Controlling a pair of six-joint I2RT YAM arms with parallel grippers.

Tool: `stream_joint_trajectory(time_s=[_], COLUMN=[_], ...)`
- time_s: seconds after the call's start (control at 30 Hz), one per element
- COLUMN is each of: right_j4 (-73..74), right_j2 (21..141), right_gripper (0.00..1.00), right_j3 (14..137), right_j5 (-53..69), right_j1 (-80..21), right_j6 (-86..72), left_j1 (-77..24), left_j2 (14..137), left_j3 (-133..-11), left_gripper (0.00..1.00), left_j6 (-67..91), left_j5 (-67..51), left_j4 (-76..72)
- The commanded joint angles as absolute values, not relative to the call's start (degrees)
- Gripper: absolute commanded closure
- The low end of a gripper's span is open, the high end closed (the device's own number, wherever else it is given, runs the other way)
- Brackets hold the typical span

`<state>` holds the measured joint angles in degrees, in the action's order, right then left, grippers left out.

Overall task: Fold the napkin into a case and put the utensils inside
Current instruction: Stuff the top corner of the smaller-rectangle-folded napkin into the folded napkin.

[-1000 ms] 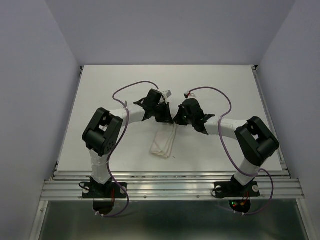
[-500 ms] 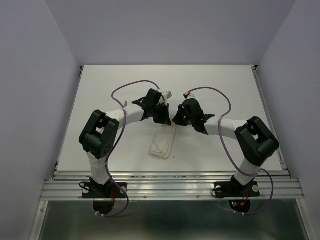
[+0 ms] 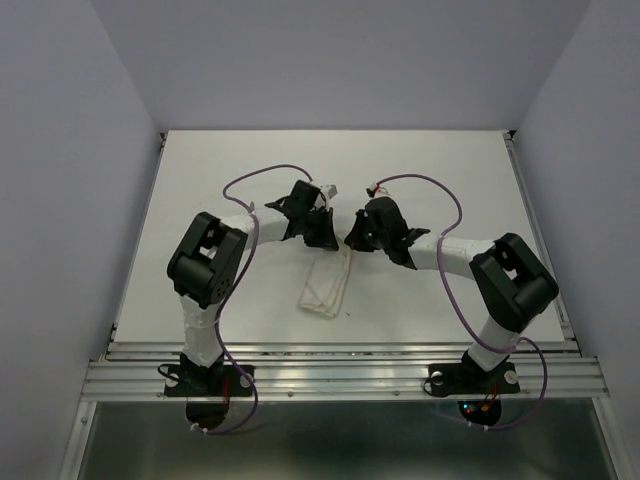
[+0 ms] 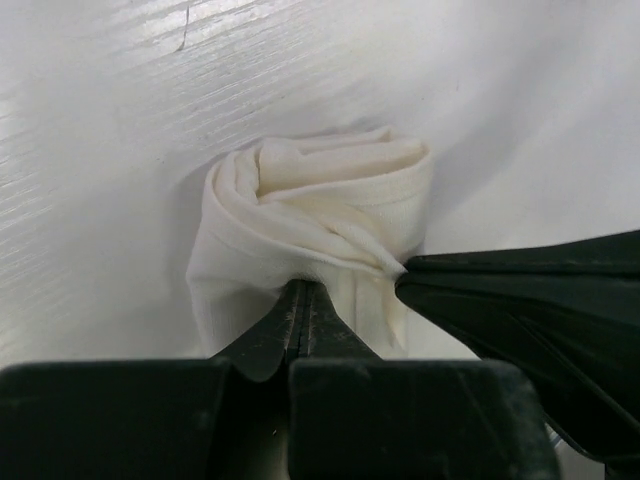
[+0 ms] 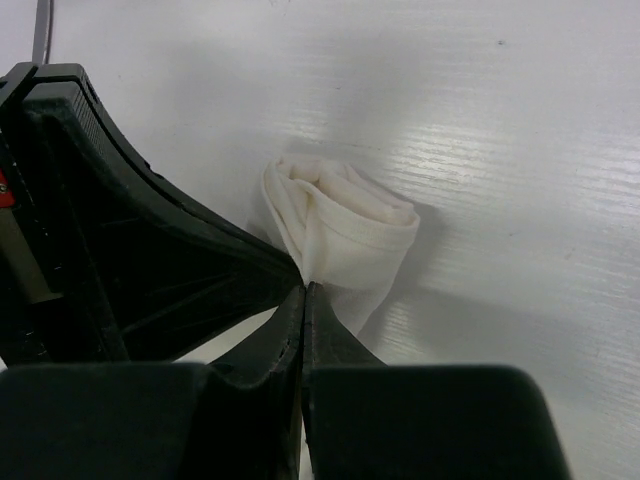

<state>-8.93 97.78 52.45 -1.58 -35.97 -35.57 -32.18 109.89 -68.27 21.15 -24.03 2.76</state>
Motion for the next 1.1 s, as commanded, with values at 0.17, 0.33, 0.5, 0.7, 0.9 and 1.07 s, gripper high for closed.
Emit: stream_joint_trajectory(time_s=[0.17, 0.33, 0.5, 0.7, 0.9, 1.07], right_j4=[-9.3, -9.1, -9.0, -9.0, -7.7, -5.6], right_j2=[96.2, 96.0, 94.9, 93.5, 93.7, 92.8], right_gripper=[0.99, 0.99, 0.99, 0.99, 0.76, 0.76], right_j3=[53.6, 53.9, 54.1, 54.1, 53.3, 54.2], right_j5=[-0.5, -0.9, -1.9, -3.9, -5.6, -9.8], right_j1=[-36.0, -36.0, -36.0, -36.0, -35.5, -35.5], right_j6=[-35.1, -34.9, -35.3, -35.2, -33.7, -30.5], left_j1=[-33.3, -34.0, -34.2, -34.5, -34.4, -34.1], left_j2=[113.3, 114.1, 116.2, 116.3, 114.0, 111.4], left_j3=[-71.6, -71.8, -70.6, -66.8, -67.2, -71.2], left_gripper=[1.0, 1.0, 1.0, 1.0, 1.0, 1.0], left_j6=[24.3, 24.8, 24.2, 24.2, 24.8, 24.1], left_j5=[-26.7, -28.8, -28.4, -28.5, -29.3, -30.0], left_j4=[-2.7, -4.7, -3.5, -4.7, -4.7, -2.0])
